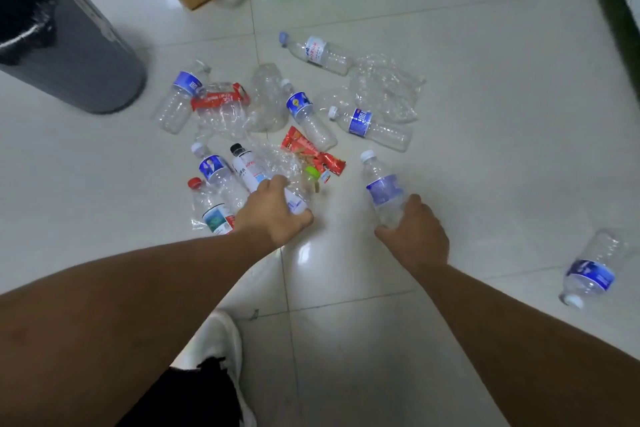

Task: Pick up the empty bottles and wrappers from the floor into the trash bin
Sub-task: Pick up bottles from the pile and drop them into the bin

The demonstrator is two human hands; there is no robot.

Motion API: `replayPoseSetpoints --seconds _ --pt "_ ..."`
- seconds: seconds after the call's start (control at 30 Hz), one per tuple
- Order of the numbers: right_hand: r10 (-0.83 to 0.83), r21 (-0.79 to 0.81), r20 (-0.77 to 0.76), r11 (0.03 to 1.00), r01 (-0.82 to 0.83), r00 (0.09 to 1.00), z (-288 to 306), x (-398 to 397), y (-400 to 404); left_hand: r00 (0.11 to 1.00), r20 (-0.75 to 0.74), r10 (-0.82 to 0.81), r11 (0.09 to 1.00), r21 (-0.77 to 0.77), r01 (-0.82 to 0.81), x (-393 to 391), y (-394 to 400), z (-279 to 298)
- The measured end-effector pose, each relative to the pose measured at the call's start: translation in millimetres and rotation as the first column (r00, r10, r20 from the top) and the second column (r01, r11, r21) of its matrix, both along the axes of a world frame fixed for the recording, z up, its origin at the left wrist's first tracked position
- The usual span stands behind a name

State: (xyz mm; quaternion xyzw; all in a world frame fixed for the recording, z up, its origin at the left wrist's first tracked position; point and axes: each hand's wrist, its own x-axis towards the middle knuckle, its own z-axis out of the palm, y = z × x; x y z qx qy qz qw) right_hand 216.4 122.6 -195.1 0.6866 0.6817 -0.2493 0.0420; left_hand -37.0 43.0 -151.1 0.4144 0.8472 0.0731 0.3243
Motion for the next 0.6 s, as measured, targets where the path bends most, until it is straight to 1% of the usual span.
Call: replayPoseSetpoints --seconds 0.1,0.23,0.37,0.5,0.6 --pt "-0.038 -0.06 0.0 0.997 0.038 0.999 76 -11 -11 0.999 0.039 0.037 0.998 -0.045 -0.035 -20 -18 66" --pt "-0.048 -0.136 0.013 0.99 0.049 0.999 186 -32 -30 0.992 0.078 0.096 0.991 -0.099 -0.088 -53 -47 168" --pt "-0.059 -0.203 0.012 0.977 0.06 0.998 287 -55 -41 0.974 0.112 0.195 0.979 -0.085 -0.187 -89 -65 260" --pt "-0.05 -0.243 0.014 0.969 0.052 0.999 368 -87 -43 0.948 0.16 0.276 0.96 -0.098 -0.263 -130 -71 339" --pt "-0.036 -0.27 -0.003 0.962 0.034 0.999 411 -111 -39 0.937 0.158 0.311 0.948 -0.121 -0.295 -161 -72 382"
